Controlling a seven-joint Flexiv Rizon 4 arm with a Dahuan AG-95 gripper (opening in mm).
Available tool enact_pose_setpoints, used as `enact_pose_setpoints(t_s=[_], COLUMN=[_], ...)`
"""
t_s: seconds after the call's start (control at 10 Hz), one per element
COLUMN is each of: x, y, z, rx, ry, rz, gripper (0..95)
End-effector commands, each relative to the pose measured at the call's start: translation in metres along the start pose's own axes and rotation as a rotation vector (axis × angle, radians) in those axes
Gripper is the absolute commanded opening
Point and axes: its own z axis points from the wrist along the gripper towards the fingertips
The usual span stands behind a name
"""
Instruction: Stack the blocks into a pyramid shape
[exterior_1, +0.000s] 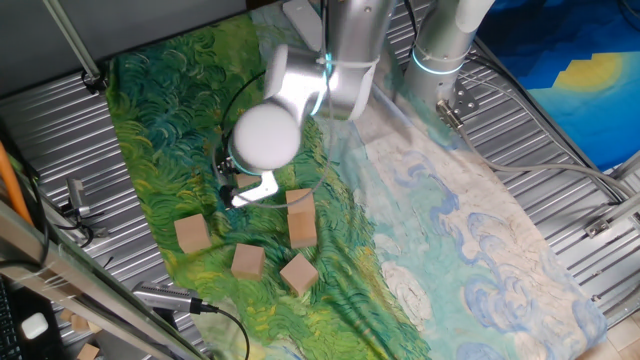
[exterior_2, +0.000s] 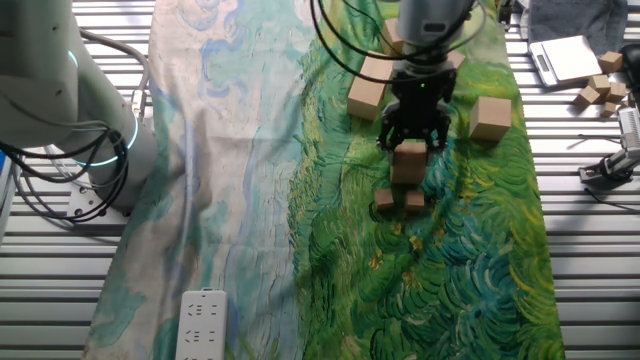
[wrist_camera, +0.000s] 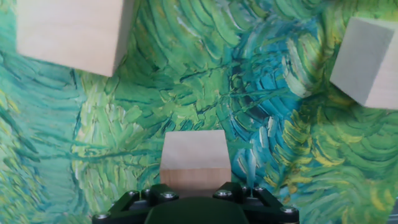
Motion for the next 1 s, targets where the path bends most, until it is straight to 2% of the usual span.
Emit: enact_pose_setpoints(t_s=[0.1, 0.3, 1.0], x=[-0.0006, -0.0015, -0.003], y=[-0.0002, 0.0003, 0.001], z=[0.0001, 0.0015, 0.0039], rx=[0.022, 0.03, 0.028], ry=[-0.007, -0.009, -0.027], rz=[-0.016, -0.017, -0.015], gripper=[0.0, 0.0, 0.0])
